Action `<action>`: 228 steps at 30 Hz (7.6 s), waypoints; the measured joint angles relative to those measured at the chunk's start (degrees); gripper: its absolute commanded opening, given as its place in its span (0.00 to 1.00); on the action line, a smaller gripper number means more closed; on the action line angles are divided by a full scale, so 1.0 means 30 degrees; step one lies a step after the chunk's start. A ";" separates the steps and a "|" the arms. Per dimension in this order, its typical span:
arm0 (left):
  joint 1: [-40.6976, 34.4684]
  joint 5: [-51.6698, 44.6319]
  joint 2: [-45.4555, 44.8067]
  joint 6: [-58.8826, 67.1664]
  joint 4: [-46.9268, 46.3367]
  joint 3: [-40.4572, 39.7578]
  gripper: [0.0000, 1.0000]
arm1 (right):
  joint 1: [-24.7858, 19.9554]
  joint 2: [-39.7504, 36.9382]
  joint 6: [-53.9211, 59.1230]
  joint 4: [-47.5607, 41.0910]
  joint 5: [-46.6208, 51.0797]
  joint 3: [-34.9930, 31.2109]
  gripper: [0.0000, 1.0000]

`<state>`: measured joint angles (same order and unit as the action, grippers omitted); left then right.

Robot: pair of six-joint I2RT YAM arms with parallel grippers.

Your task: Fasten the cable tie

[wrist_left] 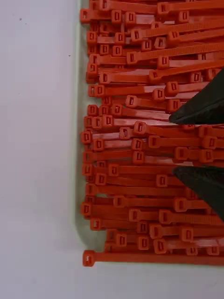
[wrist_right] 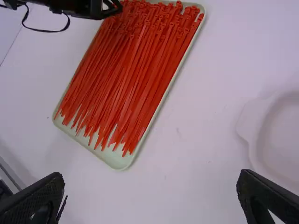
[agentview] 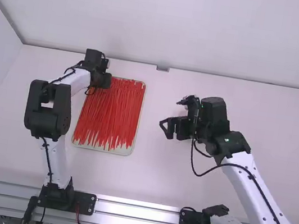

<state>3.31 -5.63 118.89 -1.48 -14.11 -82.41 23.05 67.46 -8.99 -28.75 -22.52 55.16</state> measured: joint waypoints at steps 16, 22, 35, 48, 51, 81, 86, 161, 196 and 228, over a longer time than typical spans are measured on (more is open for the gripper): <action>0.0000 -0.0379 0.0000 -0.0080 0.1319 0.1974 0.19 | -0.0029 0.0000 0.0000 0.0000 0.0058 0.0007 0.99; 0.0000 -0.1115 0.0000 -0.0080 0.1523 0.1974 0.19 | -0.0131 -0.0007 0.0000 -0.0095 0.0073 0.0007 0.98; 0.0000 -0.1122 0.0000 -0.0073 0.1588 0.2382 0.24 | -0.0131 -0.0007 0.0015 -0.0138 0.0073 0.0007 0.98; 0.0000 -0.1100 0.0000 -0.0080 0.1566 0.2382 0.20 | -0.0131 0.0000 0.0000 -0.0189 0.0066 0.0007 0.98; 0.0000 -0.1042 0.0000 -0.0073 0.1530 0.2382 0.18 | -0.0131 0.0000 -0.0007 -0.0197 0.0066 0.0007 0.99; 0.0000 -0.0896 0.0000 0.0131 0.1676 0.2390 0.05 | -0.0131 0.0000 0.0000 -0.0080 0.0058 0.0007 0.98; 0.0000 -0.0903 0.0000 -0.0109 0.2025 0.2382 0.03 | -0.0131 0.0000 0.0000 0.0051 0.0066 0.0007 0.98; -0.8306 -0.3854 -1.5489 -0.5778 0.9588 0.7351 0.02 | 0.1698 0.2834 -0.2965 1.2517 -0.3053 0.0044 0.80; -0.6280 -0.7038 -1.5497 -0.5544 0.9959 0.7351 0.89 | -0.1158 0.2834 -0.3155 1.2655 -0.5974 0.0044 0.00; -0.4335 -2.6374 -0.8524 -0.9530 1.8134 0.1042 0.92 | -0.3308 0.2834 -0.0153 1.5956 -1.2888 0.0044 0.00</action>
<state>-9.69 -84.75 93.32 -30.06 40.29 -79.29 13.13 75.96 -9.45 19.11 -61.19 55.29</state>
